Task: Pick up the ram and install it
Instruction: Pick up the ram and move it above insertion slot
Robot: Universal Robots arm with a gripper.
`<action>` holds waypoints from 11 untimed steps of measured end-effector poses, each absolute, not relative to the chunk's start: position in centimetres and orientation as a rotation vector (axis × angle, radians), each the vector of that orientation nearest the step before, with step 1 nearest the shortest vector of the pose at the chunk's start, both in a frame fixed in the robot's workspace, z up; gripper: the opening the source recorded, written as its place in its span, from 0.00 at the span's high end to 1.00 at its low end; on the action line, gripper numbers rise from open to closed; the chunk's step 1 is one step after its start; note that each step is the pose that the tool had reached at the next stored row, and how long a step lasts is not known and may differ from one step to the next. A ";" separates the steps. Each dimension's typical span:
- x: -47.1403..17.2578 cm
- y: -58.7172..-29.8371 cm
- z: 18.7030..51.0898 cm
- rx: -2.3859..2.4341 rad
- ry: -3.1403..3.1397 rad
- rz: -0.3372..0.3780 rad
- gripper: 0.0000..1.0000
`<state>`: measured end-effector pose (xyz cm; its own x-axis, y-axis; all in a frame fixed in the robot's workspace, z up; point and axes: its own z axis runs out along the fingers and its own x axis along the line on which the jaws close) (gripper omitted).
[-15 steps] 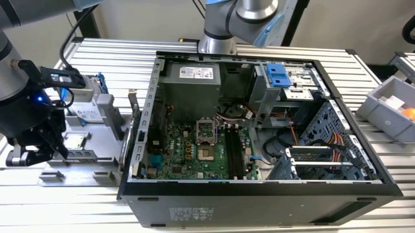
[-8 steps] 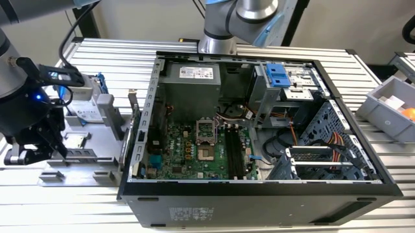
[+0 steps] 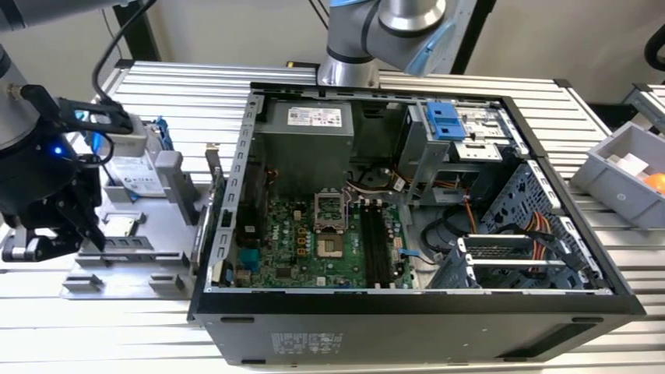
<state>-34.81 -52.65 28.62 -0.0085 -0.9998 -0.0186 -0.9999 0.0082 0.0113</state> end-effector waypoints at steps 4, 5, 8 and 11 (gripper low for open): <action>-34.8 -52.7 28.9 -2.208 2.227 0.033 1.00; -34.8 -52.7 29.0 -2.208 2.227 0.033 1.00; -34.8 -52.7 29.2 -2.208 2.227 0.033 1.00; -34.8 -52.6 29.4 -2.208 2.227 0.033 1.00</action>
<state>-34.82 -52.64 29.42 -0.0086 -0.9998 -0.0186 -0.9999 0.0084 0.0112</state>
